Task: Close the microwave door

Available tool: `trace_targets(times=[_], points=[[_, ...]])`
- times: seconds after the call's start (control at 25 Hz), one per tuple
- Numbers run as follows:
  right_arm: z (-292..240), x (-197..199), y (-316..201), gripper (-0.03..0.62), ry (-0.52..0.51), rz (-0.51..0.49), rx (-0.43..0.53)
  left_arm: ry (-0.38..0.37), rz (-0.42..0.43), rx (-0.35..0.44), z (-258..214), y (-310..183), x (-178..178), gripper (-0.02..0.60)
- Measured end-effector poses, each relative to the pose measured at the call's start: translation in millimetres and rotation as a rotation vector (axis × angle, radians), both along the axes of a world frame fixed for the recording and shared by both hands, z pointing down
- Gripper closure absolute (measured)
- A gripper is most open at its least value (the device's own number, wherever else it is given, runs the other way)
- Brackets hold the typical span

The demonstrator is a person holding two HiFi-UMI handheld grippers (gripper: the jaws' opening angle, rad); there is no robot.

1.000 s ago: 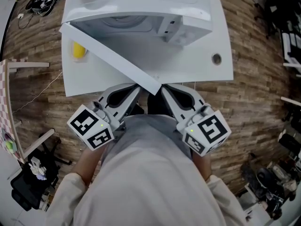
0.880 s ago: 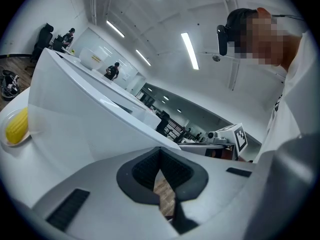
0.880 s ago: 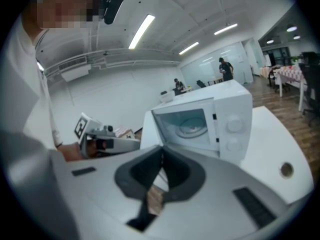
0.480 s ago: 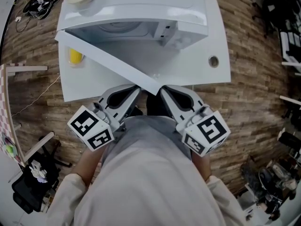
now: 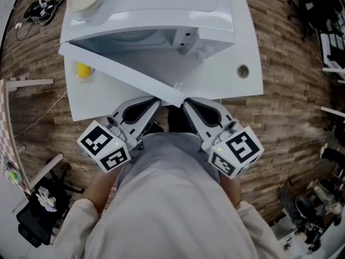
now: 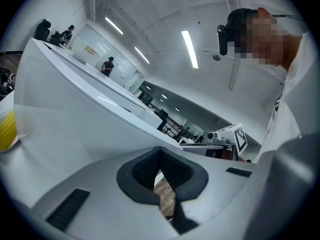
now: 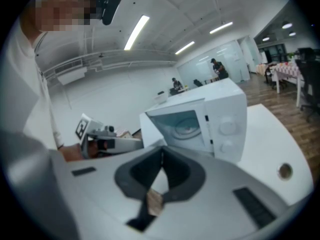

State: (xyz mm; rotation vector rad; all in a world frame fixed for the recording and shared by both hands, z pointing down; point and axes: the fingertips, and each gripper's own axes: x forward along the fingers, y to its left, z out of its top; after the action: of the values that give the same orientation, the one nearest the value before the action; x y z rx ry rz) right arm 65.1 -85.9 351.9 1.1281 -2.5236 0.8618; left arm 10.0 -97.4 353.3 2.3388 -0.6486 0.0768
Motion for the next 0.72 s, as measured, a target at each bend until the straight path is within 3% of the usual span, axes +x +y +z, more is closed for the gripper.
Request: trace_targets(times=[0.72], points=[[4.9, 15.6, -23.3, 0.571, -0.022, -0.011, -0.022, -0.007, -0.012, -0.018, 1.9, -24.5, 19.0, 0.568]])
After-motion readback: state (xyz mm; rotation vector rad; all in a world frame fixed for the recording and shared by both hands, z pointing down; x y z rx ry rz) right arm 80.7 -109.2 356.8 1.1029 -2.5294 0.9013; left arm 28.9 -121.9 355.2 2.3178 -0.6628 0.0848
